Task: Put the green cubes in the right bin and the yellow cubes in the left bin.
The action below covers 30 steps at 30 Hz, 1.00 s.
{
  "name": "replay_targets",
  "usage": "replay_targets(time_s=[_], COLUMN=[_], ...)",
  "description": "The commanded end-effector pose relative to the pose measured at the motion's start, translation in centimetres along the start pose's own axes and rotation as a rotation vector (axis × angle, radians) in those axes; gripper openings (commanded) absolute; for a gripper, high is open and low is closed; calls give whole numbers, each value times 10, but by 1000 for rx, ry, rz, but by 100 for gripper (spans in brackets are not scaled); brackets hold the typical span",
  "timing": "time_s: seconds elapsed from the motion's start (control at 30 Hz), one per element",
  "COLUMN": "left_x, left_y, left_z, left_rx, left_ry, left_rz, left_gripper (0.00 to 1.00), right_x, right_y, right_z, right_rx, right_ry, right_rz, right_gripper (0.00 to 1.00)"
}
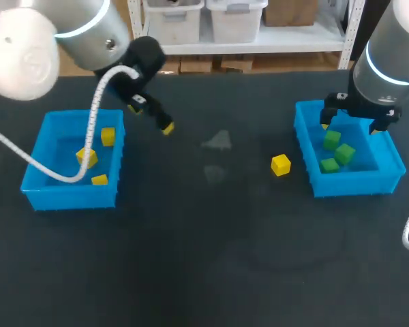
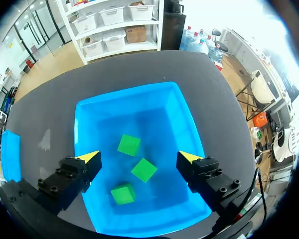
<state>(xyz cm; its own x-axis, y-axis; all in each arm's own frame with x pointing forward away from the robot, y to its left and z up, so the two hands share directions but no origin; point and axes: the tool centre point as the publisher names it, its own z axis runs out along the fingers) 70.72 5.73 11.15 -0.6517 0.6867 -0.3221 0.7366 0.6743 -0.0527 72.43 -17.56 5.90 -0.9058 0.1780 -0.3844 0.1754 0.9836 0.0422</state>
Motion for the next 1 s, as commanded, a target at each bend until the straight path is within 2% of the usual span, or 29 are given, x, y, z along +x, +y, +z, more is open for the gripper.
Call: replay_targets(time_s=[0.03, 0.23, 0.6, 0.77, 1.0], left_x=[-30, -57, -96, -107, -114], left_y=[-19, -46, -96, -119, -137], left_z=[16, 34, 72, 89, 117], left_rx=[24, 49, 112, 138, 152], left_ry=[-1, -47, -43, -22, 24], left_rz=[58, 127, 262, 302, 317], left_gripper=[100, 100, 100, 100, 100], right_x=[1, 1, 1, 1, 1], right_y=[0, 0, 0, 0, 0], right_z=[0, 0, 0, 0, 0], right_rx=[0, 0, 0, 0, 0], right_ry=[-4, -4, -4, -4, -4], right_rz=[1, 1, 1, 1, 1], right_gripper=[100, 100, 100, 100, 100])
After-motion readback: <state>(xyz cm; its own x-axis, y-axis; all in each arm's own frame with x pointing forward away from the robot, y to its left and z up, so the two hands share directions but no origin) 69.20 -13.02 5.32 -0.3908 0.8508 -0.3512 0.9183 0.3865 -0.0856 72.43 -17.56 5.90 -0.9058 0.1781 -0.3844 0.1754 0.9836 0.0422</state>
